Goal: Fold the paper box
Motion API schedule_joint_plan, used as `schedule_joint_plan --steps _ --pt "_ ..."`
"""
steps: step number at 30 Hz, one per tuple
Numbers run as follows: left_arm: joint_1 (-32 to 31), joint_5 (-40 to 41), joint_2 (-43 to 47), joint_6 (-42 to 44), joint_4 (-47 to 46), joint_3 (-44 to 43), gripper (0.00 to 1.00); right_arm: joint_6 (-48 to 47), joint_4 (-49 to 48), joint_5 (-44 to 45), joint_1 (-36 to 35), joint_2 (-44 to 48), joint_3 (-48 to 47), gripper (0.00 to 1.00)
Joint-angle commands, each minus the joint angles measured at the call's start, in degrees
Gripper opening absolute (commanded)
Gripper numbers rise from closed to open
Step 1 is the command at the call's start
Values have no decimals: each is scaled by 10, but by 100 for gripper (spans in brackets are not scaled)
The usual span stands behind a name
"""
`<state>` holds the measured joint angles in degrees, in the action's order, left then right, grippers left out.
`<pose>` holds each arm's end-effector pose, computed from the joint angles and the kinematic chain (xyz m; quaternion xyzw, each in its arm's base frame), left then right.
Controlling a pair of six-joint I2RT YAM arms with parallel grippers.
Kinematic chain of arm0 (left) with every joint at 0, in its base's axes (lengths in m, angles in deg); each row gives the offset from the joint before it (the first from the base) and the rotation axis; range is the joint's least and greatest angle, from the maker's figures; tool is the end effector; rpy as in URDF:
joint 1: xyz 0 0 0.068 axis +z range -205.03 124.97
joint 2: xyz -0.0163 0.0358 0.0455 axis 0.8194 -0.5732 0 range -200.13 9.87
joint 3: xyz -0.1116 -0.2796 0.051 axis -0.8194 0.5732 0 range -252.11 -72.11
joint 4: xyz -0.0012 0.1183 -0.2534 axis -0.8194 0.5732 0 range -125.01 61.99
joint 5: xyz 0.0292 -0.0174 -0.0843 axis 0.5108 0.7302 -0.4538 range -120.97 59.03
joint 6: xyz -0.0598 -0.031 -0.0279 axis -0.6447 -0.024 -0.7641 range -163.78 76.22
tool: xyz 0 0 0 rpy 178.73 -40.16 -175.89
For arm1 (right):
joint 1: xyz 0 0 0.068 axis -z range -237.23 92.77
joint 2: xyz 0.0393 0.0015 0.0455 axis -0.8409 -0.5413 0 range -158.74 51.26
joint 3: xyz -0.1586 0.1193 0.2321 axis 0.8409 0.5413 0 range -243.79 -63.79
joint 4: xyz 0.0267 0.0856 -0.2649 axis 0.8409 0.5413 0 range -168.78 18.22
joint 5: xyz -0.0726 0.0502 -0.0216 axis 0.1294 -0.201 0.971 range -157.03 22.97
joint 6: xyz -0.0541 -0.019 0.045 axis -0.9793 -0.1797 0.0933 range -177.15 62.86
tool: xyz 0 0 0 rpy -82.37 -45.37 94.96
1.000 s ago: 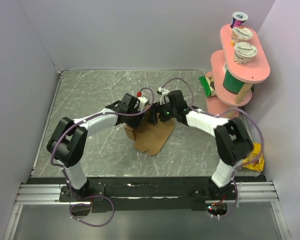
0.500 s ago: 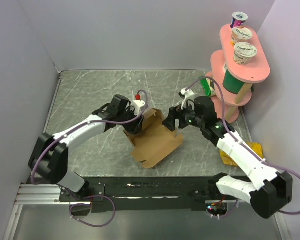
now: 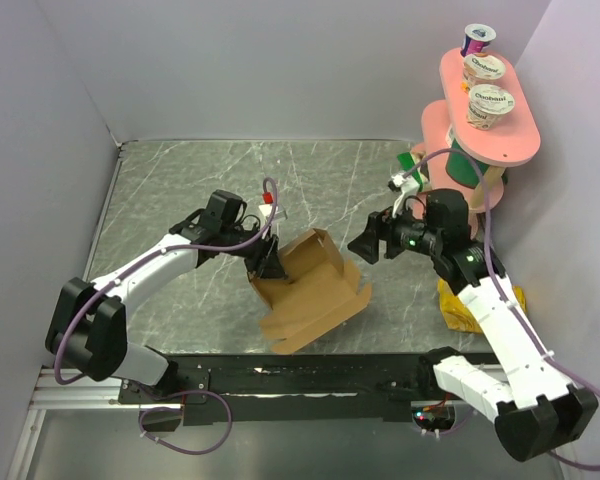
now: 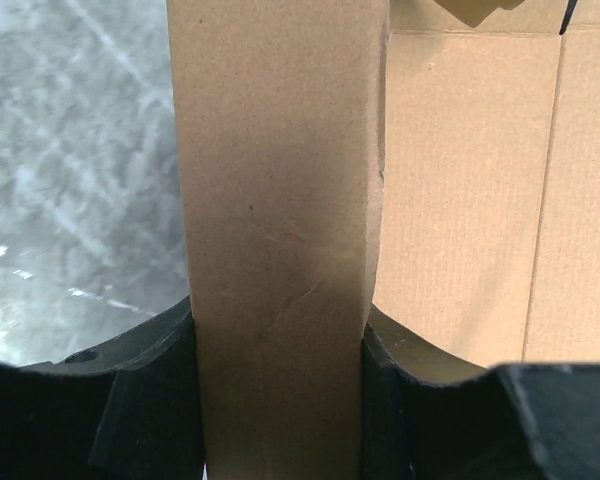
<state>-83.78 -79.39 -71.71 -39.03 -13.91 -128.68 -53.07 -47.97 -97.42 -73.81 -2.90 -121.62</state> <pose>0.2592 -0.1940 0.2680 0.3906 0.7659 -0.4430 0.2542 0.2003 0.0916 0.3739 -0.2255 0.8037 0.3102 0.4550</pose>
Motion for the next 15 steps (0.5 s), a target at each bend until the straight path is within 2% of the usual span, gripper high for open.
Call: schedule_joint_plan --steps 1,8,15 --pt "1 -70 25 -4 -8 -3 49 -20 -22 -86 1 -35 -5 80" --pt "1 -81 34 -4 -9 -4 49 -25 -45 -130 -18 -67 5 82" --pt "1 -78 38 -4 -12 -2 49 -30 -65 -95 -56 -81 15 83"
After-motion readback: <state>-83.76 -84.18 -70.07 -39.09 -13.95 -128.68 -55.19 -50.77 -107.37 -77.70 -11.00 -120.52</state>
